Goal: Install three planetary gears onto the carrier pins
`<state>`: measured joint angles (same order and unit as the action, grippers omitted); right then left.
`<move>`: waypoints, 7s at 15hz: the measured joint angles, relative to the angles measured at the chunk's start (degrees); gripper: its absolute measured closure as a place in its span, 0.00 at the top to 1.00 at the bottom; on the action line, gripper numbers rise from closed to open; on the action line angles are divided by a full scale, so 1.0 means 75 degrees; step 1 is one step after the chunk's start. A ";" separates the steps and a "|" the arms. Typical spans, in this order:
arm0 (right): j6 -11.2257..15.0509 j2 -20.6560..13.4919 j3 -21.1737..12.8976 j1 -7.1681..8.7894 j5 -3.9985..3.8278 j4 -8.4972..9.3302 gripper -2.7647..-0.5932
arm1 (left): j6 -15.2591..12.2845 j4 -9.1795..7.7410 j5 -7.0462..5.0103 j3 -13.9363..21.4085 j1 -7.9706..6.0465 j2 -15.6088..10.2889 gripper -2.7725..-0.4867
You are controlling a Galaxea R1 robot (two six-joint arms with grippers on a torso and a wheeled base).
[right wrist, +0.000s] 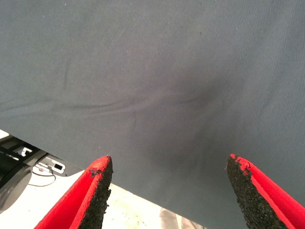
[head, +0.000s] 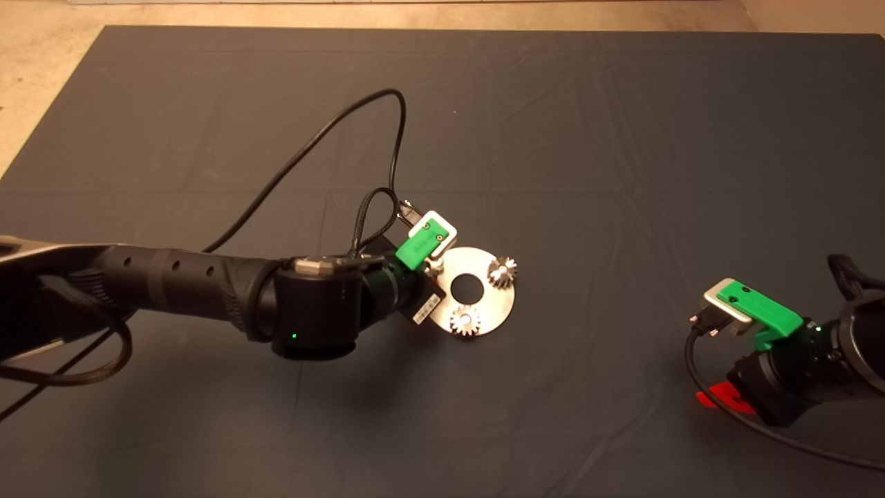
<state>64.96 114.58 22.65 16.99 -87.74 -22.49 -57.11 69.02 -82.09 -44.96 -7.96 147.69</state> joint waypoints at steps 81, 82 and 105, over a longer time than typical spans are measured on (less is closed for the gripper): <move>0.0008 0.0029 0.0000 -0.0073 0.0003 0.0000 0.54 | 0.1299 -0.1031 0.1298 -0.0984 -0.0276 0.0146 0.05; 0.0008 0.0029 0.0000 -0.0080 0.0003 0.0000 0.54 | 0.1302 -0.1038 0.1316 -0.0995 -0.0276 0.0143 0.05; 0.0008 0.0044 0.0000 -0.0085 0.0003 0.0001 0.54 | 0.1313 -0.1156 0.1206 -0.1009 -0.0280 0.0099 0.31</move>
<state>65.02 114.91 22.65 16.36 -87.71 -22.48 -47.26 60.35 -73.05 -52.53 -10.06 148.43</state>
